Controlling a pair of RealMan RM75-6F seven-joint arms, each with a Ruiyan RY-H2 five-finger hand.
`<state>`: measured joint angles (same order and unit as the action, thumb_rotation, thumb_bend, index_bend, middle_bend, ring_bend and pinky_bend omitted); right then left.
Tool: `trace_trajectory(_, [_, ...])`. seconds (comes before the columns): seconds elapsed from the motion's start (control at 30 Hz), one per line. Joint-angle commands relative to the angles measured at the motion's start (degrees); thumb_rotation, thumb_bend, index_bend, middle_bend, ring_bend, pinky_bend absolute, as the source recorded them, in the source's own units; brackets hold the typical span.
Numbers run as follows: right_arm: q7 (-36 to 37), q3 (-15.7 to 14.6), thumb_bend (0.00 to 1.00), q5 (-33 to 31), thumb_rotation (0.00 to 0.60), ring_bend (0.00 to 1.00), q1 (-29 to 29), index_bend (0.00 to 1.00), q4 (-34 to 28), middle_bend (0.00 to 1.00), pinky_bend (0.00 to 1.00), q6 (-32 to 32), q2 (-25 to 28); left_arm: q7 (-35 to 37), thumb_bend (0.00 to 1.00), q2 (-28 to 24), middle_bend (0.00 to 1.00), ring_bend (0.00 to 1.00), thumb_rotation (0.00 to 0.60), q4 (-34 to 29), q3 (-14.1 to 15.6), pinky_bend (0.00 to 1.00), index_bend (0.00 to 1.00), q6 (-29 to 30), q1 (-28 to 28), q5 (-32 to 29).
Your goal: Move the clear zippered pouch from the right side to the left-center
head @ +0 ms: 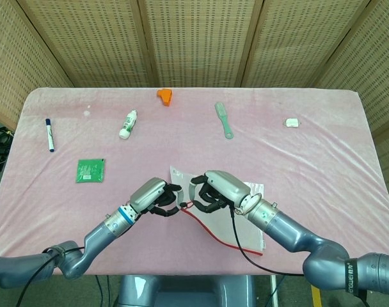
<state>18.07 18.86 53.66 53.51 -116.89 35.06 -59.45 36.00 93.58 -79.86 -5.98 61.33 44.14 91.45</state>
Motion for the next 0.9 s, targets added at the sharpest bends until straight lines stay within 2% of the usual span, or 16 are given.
trace_trajectory(0.03, [0.2, -0.1, 0.7, 1.2, 0.6, 0.98, -0.7, 0.81, -0.4, 1.0, 1.0, 0.2, 0.4, -0.2, 0.75, -0.1, 0.93, 0.89, 0.6, -0.8, -0.7, 1.0, 0.8, 0.5, -0.1, -1.0])
trace_trajectory(0.2, [0.5, -0.1, 0.7, 3.2, 0.6, 0.98, -2.0, 0.81, -0.9, 1.0, 1.0, 1.5, 0.5, -0.3, 0.77, -0.6, 0.93, 0.89, 0.6, -1.9, -1.5, 1.0, 0.83, 1.0, -0.4, -2.3])
trace_trajectory(0.4, [0.1, -1.6, 0.71, 6.0, 0.6, 0.98, -3.9, 0.81, -1.6, 1.0, 1.0, 3.2, 0.2, 1.5, 0.79, -1.8, 0.93, 0.89, 0.6, -3.7, -2.8, 1.0, 0.84, 1.6, -0.7, -4.0])
trace_trajectory(0.9, [-1.3, -2.9, 0.71, 6.4, 0.6, 0.98, -4.4, 0.81, -0.1, 1.0, 1.0, 4.6, -2.0, 4.0, 0.79, -3.4, 0.93, 0.89, 0.6, -8.7, -4.9, 1.0, 0.85, 2.8, -1.4, -6.0])
